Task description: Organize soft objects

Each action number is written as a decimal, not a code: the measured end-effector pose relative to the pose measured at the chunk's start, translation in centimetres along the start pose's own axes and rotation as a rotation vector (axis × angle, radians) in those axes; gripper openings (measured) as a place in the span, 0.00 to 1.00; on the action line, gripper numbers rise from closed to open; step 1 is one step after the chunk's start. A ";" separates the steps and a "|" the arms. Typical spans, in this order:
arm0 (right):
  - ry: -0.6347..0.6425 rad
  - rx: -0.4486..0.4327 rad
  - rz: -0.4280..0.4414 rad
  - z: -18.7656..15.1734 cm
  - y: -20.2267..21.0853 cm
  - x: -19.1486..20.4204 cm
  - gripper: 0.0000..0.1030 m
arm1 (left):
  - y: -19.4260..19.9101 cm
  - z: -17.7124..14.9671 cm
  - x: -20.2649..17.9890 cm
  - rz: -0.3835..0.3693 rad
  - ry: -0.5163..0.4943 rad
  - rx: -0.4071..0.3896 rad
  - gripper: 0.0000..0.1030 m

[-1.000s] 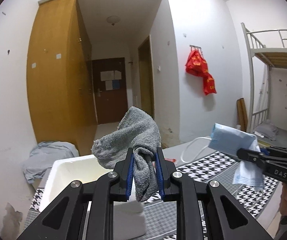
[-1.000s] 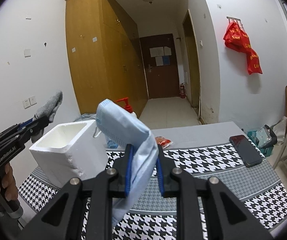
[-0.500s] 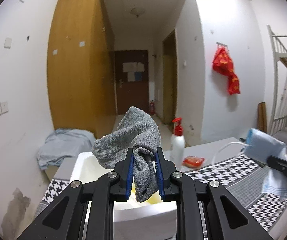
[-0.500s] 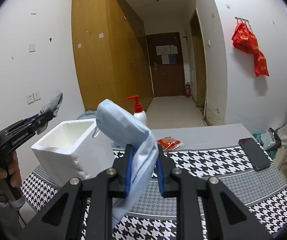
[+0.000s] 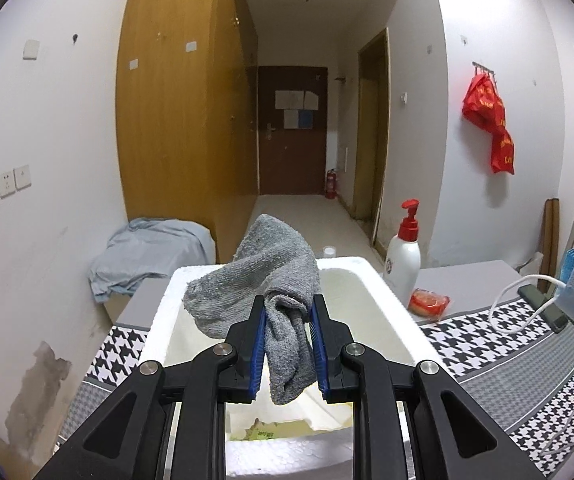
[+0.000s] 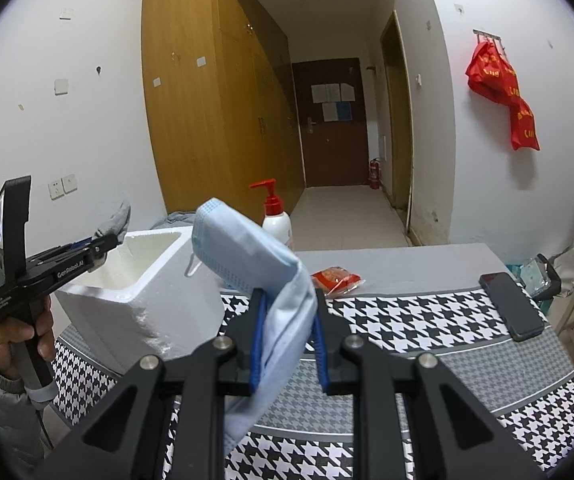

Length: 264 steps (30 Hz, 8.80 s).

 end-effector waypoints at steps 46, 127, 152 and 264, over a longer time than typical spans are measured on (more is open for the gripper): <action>0.064 0.020 0.194 3.3 -5.0 10.0 0.25 | 7.8 0.6 8.5 0.136 0.045 -0.146 0.99; 0.084 -0.085 0.160 4.2 0.8 8.1 1.00 | 13.6 1.7 2.7 0.040 -0.004 -0.192 0.99; 0.111 -0.197 0.092 1.5 11.0 6.8 1.00 | 22.1 1.1 -1.6 0.008 -0.016 -0.307 0.99; 0.093 -0.197 0.009 -8.0 21.5 6.8 1.00 | 31.0 -9.2 -3.9 0.011 -0.051 -0.287 0.99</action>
Point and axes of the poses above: each gripper's, at about its wrist camera, not at the fingertips, and y roughly against the way its jaws point, x to its left, z to its top, the point moved 3 cm from there along -y, roughly the way its jaws point, and after that the axes turned 15 degrees about -x, right-handed, at the moved point
